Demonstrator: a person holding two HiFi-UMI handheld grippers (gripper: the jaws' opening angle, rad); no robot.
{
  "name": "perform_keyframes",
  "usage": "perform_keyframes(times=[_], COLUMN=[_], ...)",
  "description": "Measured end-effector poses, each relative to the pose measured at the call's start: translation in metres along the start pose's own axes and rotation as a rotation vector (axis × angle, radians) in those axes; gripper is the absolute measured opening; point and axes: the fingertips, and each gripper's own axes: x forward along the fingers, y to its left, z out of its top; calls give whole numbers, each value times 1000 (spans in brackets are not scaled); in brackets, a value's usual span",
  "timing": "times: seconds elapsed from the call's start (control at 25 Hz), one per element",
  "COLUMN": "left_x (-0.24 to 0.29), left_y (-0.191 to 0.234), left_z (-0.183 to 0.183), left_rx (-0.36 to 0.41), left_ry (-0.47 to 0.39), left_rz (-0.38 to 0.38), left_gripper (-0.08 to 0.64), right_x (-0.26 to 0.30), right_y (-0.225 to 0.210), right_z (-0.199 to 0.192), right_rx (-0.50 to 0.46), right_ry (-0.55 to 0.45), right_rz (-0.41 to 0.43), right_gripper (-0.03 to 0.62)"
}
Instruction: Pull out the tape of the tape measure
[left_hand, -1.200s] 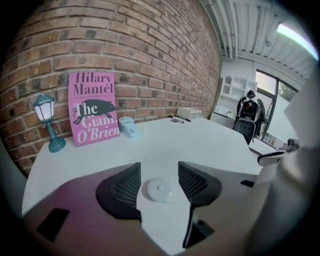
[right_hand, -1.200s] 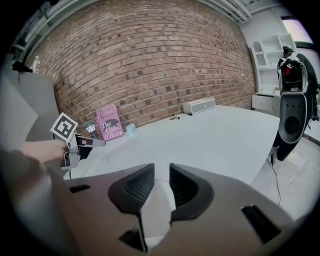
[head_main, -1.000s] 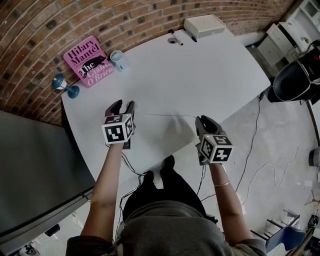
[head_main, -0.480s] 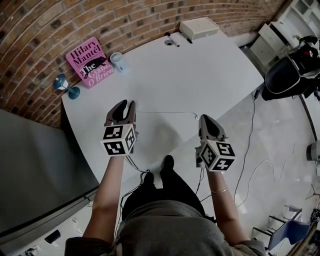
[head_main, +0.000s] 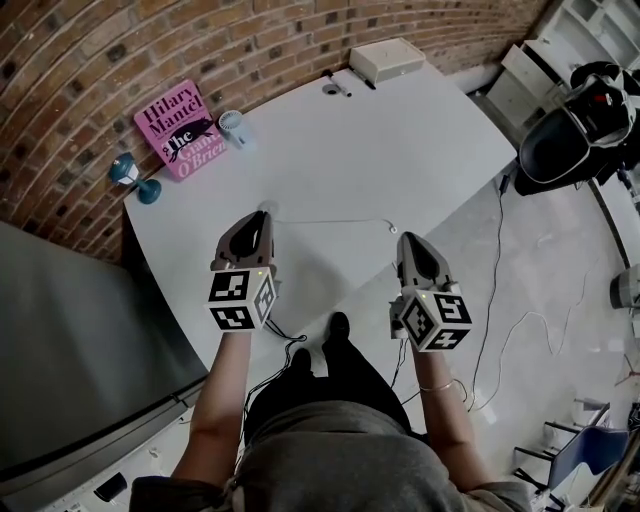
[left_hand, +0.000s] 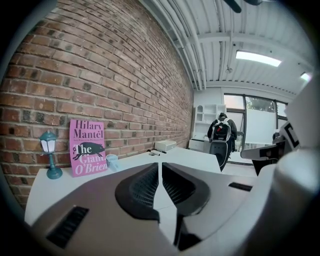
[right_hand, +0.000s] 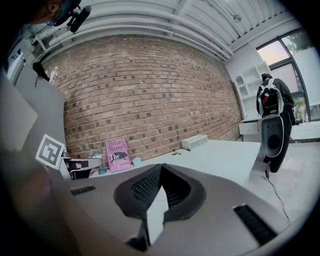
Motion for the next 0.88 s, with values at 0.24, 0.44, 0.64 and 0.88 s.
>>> perform_keyframes(times=[0.24, 0.44, 0.64, 0.88], left_x=[-10, -14, -16, -14], left_y=[-6, -11, -12, -9], left_z=[-2, -3, -4, 0], left_rx=[3, 19, 16, -13], left_ry=[-3, -2, -1, -12], left_rz=[-29, -43, -52, -54], left_gripper=[34, 34, 34, 34], right_x=[-11, -16, -15, -12], right_y=[10, 13, 18, 18], right_z=[5, 4, 1, 1], right_rx=[-19, -14, -22, -27], right_ry=[-26, -34, -23, -23], right_rz=[-7, -6, 0, 5], right_gripper=[3, 3, 3, 3])
